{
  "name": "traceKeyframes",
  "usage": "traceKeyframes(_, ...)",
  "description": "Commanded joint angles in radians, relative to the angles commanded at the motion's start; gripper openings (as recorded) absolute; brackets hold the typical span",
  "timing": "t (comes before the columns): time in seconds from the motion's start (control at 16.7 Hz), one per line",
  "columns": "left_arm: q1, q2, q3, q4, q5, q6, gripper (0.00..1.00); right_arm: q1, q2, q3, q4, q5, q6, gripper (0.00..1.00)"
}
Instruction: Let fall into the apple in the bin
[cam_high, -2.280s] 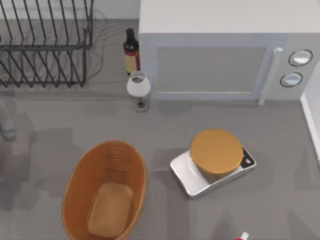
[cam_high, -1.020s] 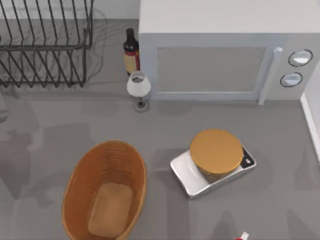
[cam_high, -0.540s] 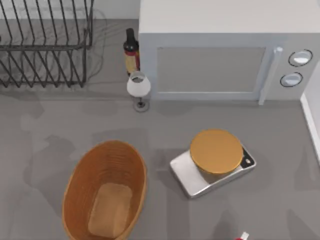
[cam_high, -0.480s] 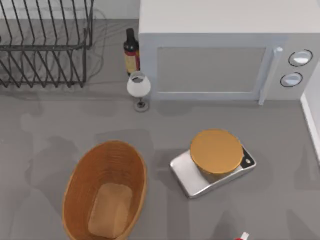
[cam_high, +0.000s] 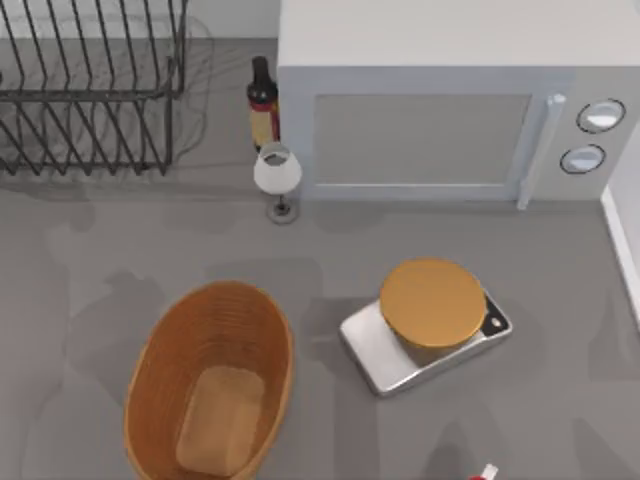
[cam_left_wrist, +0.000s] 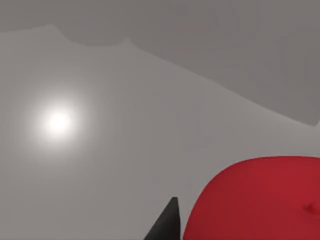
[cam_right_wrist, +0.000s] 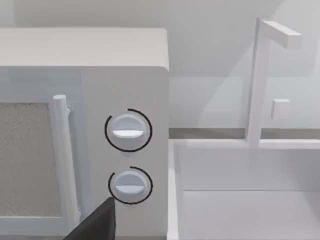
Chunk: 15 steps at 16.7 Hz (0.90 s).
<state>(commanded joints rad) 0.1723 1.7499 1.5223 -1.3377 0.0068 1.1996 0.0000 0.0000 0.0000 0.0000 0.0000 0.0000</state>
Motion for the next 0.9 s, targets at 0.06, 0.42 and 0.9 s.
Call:
traceKeyframes(0.06, -0.021, -0.004, 0.0, 0.0, 0.002, -0.042, 0.0, 0.0, 0.0, 0.0, 0.0, 0.0, 0.0, 1.0)
traceKeyframes(0.42, -0.221, -0.045, -0.031, -0.001, 0.027, -0.465, 0.0, 0.0, 0.0, 0.0, 0.0, 0.0, 0.0, 1.0)
traceKeyframes(0.9, -0.564, -0.13, -0.14, 0.003, 0.08, -1.316, 0.0, 0.0, 0.0, 0.0, 0.0, 0.0, 0.0, 1.0)
